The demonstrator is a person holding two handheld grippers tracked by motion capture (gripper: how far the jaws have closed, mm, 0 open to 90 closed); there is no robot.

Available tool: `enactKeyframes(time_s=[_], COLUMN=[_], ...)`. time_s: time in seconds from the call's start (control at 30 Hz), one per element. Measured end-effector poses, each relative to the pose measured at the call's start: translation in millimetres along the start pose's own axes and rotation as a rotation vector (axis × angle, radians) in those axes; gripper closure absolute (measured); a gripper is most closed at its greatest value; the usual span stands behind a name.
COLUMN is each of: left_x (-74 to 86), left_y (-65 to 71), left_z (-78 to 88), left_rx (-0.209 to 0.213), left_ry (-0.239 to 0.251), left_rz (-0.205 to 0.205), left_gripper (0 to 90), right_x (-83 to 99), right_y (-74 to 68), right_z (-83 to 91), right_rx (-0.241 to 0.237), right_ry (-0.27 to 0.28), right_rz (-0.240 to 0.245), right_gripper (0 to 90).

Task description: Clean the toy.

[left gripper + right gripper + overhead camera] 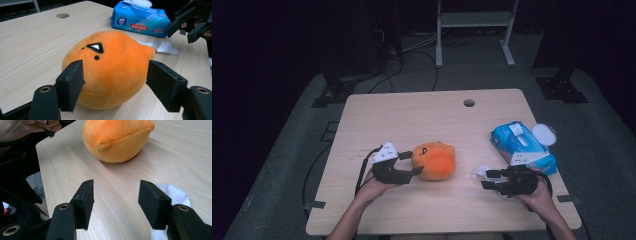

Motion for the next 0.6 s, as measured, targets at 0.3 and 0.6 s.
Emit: enactKeyframes(time_s=[0.3, 0.6], left_x=[6.3, 13.1], left_y=[-1.7, -0.4], left_z=[8.2, 14.6], left_rx=[-0.005, -0.005], left_ry=[-0.006, -0.013], left_rz=[0.015, 0.030], left_gripper=[29.3, 28.8], right_x=[1.1, 1.5], right_y=[1.6, 1.9], right_z=[-0.1, 1.6], right_rx=[0.002, 0.004], right_ry=[-0.003, 0.000], right_rz=[-0.009, -0.009], right_gripper=[44.4, 43.9])
Point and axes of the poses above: each handheld gripper's, and its own axes: z roughly backward along the jaws, x roughly out of its underside, y roughly to its right, the point moved 10 cm from there along -z, roughly forward along the jaws, and after that the axes turned 4 degrees about y, right-handed, at the moved point
